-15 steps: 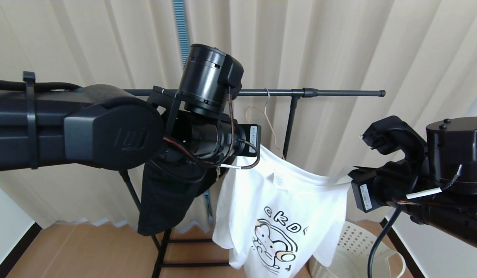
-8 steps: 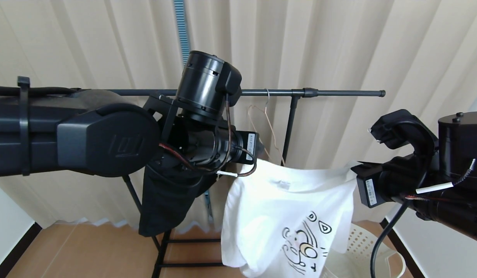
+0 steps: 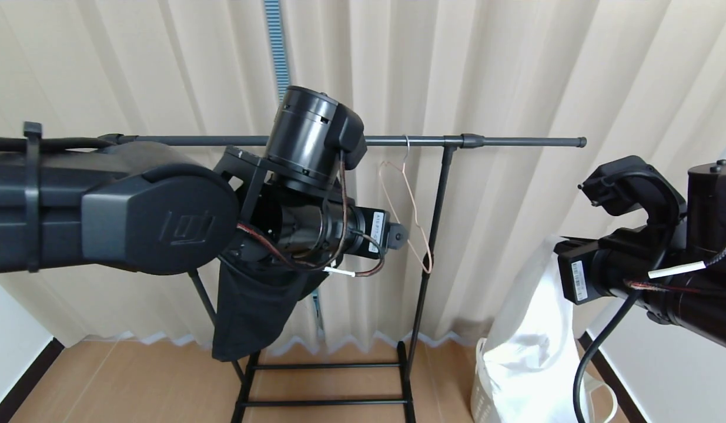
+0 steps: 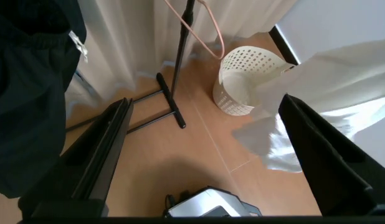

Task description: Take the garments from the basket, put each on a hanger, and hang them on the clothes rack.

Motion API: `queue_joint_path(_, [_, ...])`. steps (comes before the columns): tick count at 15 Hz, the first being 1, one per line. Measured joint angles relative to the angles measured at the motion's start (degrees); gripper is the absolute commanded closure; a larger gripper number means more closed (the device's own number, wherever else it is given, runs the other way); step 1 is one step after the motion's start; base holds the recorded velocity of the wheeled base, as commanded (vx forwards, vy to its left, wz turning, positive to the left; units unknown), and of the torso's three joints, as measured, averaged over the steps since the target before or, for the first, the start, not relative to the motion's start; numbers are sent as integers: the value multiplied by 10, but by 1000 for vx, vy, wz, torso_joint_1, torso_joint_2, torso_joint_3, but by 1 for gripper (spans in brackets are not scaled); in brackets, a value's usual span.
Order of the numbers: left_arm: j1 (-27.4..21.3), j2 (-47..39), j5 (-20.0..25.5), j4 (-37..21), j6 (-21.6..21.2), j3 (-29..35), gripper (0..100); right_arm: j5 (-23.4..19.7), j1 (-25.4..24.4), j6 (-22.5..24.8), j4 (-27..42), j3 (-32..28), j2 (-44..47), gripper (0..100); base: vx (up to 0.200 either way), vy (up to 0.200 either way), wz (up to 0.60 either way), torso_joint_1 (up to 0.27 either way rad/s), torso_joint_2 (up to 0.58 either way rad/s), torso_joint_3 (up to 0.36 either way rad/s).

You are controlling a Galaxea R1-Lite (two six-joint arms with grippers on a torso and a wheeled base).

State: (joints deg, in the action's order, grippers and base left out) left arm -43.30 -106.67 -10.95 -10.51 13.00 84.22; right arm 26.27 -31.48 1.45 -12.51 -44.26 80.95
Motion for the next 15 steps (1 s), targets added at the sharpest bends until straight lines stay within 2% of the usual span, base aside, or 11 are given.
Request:
queue_joint_path(6, [25,-101,-4,7,-24,50,0,-4,30,13,0,-2,-11,100,0,0,0,0,0,0])
queue_joint_path(9, [26,-133,-13,39,-24,60,0,-4,34,14,0,-3,-17,100,0,0,0,0,0,0])
queue_joint_path(12, [25,-155,-28,42,-23,74,0,-4,38,18,0,-3,-21,100,0,-200,0,-2,2,4])
queue_joint_path(13, [24,-158,-28,43,-22,76,0,-5,38,18,-1,-4,-22,100,200,-200,0,7,2,-2])
queue_joint_path(15, [23,-162,-29,43,-22,77,0,-4,39,18,0,-3,-23,100,200,0,0,12,7,0])
